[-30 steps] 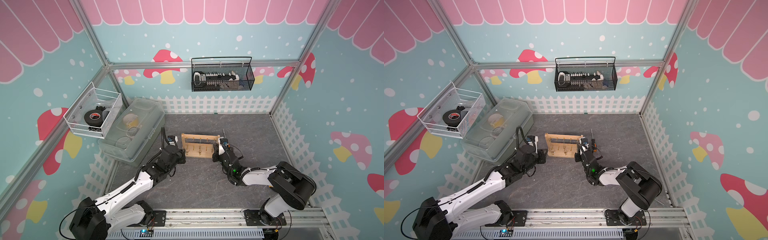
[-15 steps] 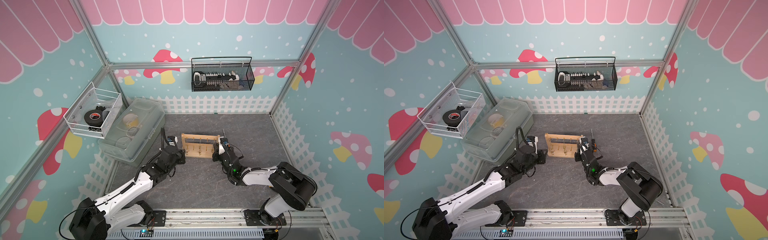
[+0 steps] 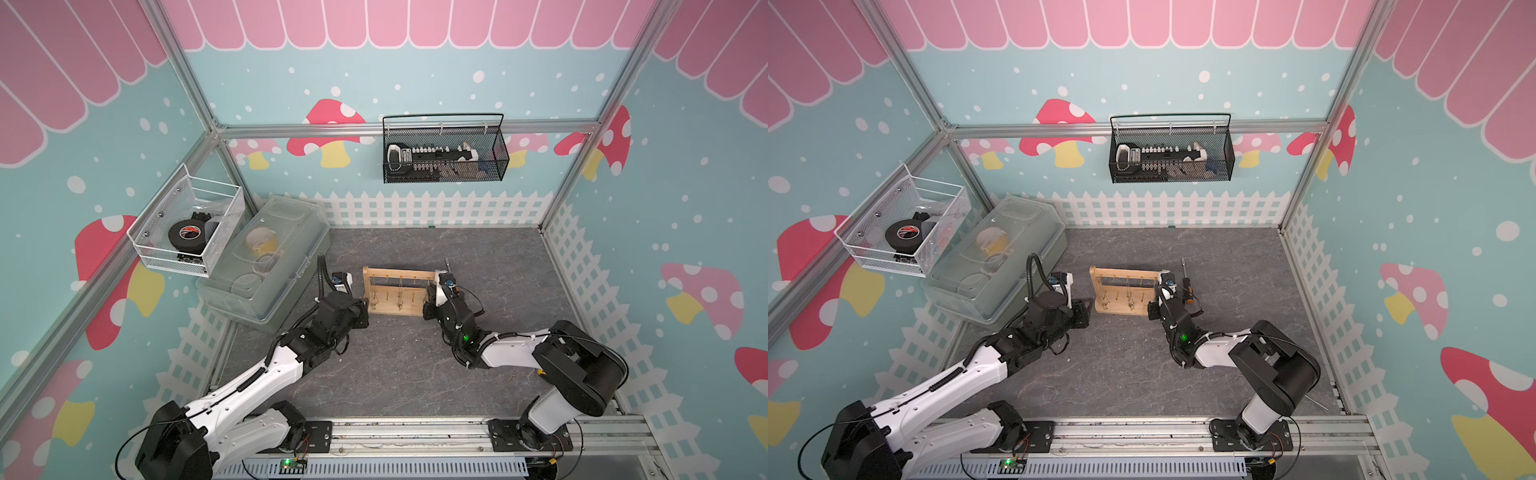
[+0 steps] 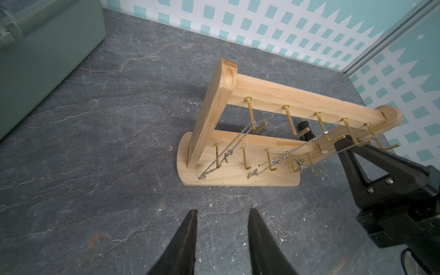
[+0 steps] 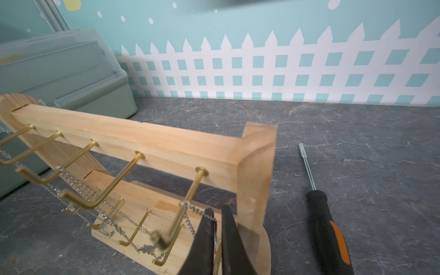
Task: Hang the necklace on the jewelry display stand
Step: Hang the necklace on the stand.
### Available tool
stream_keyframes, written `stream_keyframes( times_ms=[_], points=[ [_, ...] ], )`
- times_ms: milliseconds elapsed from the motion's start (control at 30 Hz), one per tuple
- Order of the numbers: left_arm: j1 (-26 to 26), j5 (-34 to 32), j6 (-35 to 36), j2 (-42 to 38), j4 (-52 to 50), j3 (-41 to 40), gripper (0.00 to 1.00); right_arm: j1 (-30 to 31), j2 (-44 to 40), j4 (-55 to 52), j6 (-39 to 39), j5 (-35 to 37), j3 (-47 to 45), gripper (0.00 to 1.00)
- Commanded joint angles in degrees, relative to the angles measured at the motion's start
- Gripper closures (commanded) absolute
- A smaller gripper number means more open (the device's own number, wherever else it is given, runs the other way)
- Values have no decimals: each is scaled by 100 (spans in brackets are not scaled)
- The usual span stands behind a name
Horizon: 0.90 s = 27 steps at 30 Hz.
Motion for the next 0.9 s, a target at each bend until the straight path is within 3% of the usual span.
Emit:
stream_keyframes(
  times_ms=[0, 233, 400, 867],
  points=[
    [55, 18, -94, -93, -21, -69, 64, -31, 25, 45, 76, 83, 57, 94],
    [68, 51, -111, -53, 14, -82, 64, -40, -392, -382, 107, -124, -31, 99],
    [67, 80, -120, -25, 26, -60, 64, -49, -634, -1030, 180, -580, 113, 99],
    [63, 108, -129, 37, 71, -25, 64, -57, -965, -2034, 369, -1035, 303, 100]
  ],
)
